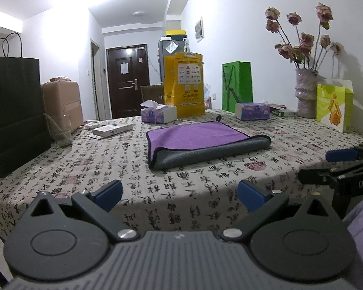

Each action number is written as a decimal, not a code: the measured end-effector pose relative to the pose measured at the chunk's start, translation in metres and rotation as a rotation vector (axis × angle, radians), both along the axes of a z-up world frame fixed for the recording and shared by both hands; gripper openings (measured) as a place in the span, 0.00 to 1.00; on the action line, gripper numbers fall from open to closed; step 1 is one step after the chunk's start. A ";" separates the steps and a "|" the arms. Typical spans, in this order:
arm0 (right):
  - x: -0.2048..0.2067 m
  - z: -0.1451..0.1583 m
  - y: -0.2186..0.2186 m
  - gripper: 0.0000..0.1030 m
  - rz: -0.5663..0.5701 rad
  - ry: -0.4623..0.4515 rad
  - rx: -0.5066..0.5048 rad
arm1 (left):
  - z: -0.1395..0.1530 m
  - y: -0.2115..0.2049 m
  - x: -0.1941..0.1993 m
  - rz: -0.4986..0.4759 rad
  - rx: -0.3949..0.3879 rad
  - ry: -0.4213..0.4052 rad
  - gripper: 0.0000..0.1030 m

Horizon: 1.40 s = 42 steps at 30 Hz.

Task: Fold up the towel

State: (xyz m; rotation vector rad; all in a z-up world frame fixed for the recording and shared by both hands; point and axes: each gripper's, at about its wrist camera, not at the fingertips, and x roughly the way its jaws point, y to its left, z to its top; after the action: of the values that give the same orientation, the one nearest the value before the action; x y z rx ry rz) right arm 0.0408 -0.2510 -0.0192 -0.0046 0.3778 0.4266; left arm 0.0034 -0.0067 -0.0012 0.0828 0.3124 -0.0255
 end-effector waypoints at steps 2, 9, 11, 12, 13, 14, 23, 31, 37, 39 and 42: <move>0.003 -0.002 0.002 0.98 -0.006 0.002 0.001 | 0.001 0.001 0.005 0.010 0.004 0.001 1.00; 0.013 -0.004 0.005 0.98 -0.012 0.002 -0.007 | 0.002 0.005 0.021 0.024 -0.007 0.014 1.00; 0.016 -0.004 0.004 0.98 -0.020 0.002 -0.006 | 0.004 0.007 0.026 0.028 -0.014 0.019 1.00; 0.018 -0.004 0.003 0.98 -0.023 0.002 -0.005 | 0.004 0.007 0.029 0.030 -0.015 0.020 1.00; 0.020 -0.004 0.003 0.98 -0.027 0.001 -0.004 | 0.005 0.007 0.032 0.032 -0.016 0.020 1.00; 0.023 -0.004 0.003 0.98 -0.029 -0.002 -0.005 | 0.006 0.008 0.034 0.032 -0.018 0.021 1.00; 0.049 -0.006 -0.004 0.98 -0.071 0.009 -0.001 | 0.005 0.010 0.064 0.040 -0.023 0.060 1.00; 0.076 -0.005 -0.010 0.97 -0.104 0.008 0.003 | 0.004 0.014 0.092 0.049 -0.031 0.088 1.00; 0.089 -0.003 -0.009 0.97 -0.081 -0.034 -0.023 | 0.001 0.021 0.120 0.061 -0.058 0.126 1.00; 0.096 -0.002 -0.011 0.97 -0.076 -0.029 -0.006 | 0.001 0.024 0.129 0.060 -0.057 0.125 1.00; 0.111 -0.001 -0.015 0.97 -0.083 -0.021 0.016 | 0.003 0.027 0.147 0.058 -0.043 0.132 0.99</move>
State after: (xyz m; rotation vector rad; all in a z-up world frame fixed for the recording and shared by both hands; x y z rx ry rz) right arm 0.1520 -0.2665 -0.0206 0.0220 0.3524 0.3472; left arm 0.1502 0.0207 0.0016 0.0293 0.4460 0.0198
